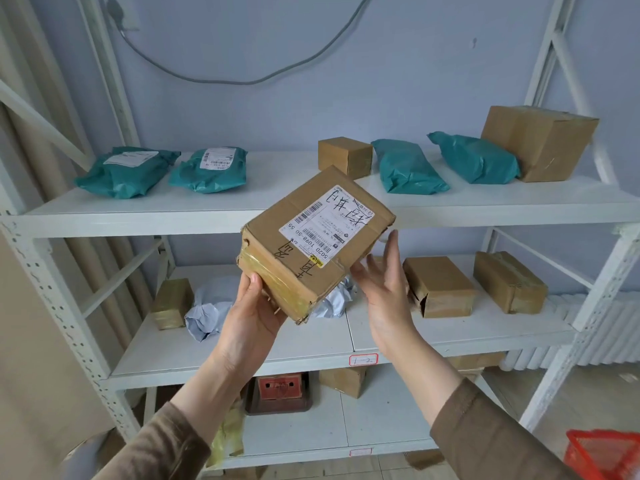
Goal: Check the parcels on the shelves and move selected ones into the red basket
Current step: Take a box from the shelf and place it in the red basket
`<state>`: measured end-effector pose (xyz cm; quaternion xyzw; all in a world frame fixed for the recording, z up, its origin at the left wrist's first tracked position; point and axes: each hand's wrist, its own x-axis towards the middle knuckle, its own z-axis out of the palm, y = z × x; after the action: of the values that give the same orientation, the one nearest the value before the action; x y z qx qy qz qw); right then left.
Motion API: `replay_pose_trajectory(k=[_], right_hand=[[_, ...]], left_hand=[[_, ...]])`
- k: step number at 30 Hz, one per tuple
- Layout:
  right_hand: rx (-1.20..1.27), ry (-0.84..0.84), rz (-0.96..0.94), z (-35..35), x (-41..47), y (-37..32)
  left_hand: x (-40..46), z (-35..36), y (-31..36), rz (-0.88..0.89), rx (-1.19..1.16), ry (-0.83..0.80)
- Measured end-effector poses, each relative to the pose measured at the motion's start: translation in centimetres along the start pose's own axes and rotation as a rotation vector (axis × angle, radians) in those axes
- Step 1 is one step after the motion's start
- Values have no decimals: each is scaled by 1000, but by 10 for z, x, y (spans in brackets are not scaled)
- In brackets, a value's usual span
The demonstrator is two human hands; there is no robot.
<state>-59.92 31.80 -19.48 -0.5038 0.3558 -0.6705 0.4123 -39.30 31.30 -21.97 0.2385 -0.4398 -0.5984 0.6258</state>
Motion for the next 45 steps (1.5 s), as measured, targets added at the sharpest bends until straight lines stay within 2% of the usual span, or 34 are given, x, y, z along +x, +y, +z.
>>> replay_pose_trajectory(k=[8, 12, 16, 21, 23, 25, 27, 28, 30, 33, 35, 37, 39, 41, 43, 45], right_hand=[[115, -114, 136, -1, -6, 0], [80, -93, 89, -8, -3, 2], [103, -34, 95, -19, -6, 9], [115, -10, 113, -31, -19, 13], [84, 13, 129, -42, -22, 14], [50, 110, 143, -60, -25, 11], [-111, 232, 132, -86, -25, 2], [-235, 237, 99, -100, -26, -4], [-461, 77, 45, -128, -27, -23], [-673, -323, 153, -154, -29, -44], [-693, -474, 268, -168, -30, -43], [-607, -533, 361, -181, -37, -37], [-547, -472, 395, -192, -48, -30], [-470, -330, 407, -203, -60, -23], [-383, -184, 400, -216, -69, -15], [-272, -55, 408, -228, -77, -11]], left_hand=[[-6, -13, -10, -76, -16, -2], [-8, -13, -15, -124, 22, 22], [-5, -8, -10, -187, -77, 125], [-3, 17, -13, -207, 210, -48], [5, 26, -14, -202, 229, -40], [15, 34, -10, -205, 284, -34], [26, 42, -5, -191, 411, -76], [32, 47, -2, -193, 476, -121], [43, 61, 6, -235, 623, -275], [53, 90, 9, -314, 868, -533], [57, 110, 3, -371, 930, -658], [61, 129, 0, -389, 943, -739], [64, 145, -8, -371, 952, -771], [67, 156, -18, -325, 948, -716], [68, 161, -32, -236, 877, -572], [62, 161, -53, -192, 709, -418]])
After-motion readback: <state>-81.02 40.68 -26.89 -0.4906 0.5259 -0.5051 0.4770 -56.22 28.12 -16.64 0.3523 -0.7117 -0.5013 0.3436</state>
